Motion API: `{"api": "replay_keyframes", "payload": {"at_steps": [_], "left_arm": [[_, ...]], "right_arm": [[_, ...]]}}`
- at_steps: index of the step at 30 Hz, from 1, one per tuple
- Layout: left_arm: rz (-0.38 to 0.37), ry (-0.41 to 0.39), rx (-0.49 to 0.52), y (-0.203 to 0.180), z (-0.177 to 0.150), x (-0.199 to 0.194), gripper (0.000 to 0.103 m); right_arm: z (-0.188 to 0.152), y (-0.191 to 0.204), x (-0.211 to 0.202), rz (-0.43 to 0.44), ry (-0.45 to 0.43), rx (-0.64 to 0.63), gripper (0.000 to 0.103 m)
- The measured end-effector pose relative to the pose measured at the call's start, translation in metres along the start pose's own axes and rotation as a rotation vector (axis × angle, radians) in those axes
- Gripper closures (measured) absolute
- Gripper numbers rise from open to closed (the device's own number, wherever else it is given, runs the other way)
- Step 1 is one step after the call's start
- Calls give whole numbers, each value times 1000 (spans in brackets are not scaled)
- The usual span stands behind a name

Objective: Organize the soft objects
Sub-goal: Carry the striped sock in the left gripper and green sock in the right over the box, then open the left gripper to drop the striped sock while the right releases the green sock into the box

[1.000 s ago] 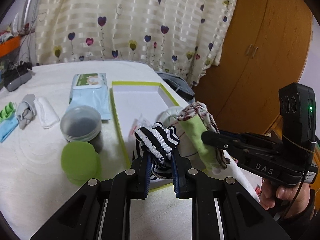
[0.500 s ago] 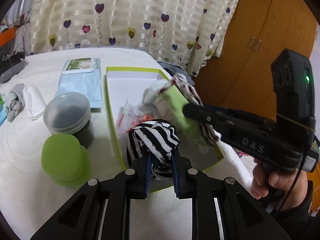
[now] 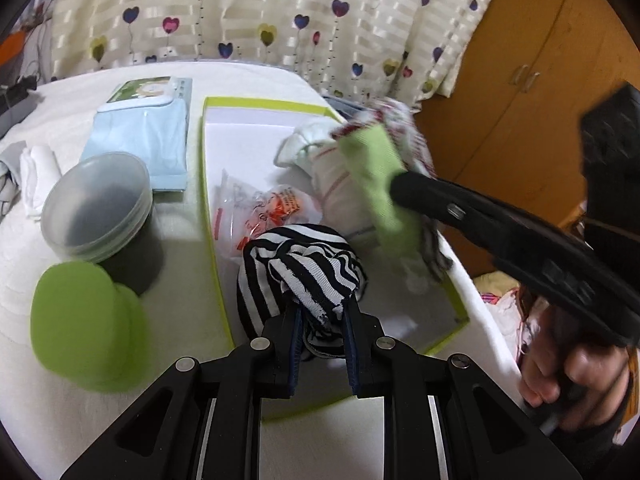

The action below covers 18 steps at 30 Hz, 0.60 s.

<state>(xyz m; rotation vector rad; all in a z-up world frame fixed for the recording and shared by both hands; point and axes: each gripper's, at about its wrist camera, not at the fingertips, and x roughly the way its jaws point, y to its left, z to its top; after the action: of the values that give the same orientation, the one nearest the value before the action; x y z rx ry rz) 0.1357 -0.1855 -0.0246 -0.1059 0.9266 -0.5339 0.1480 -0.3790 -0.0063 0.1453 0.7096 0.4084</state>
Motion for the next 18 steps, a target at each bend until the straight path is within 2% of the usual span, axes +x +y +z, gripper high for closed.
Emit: {"api": "replay_keyframes", "payload": {"at_steps": [10,16,18], "left_arm": [[79,-42,-22,7,27,19,86],[80,-68,-17,5,33,17,85],[85,-76,-16,5,33,14,80]], "right_arm": [[-17,-3,-7,7,23,18,86],[-9,-11,7,-10,10,23,86],[-4,-13,13,-17,5,22,86]]}}
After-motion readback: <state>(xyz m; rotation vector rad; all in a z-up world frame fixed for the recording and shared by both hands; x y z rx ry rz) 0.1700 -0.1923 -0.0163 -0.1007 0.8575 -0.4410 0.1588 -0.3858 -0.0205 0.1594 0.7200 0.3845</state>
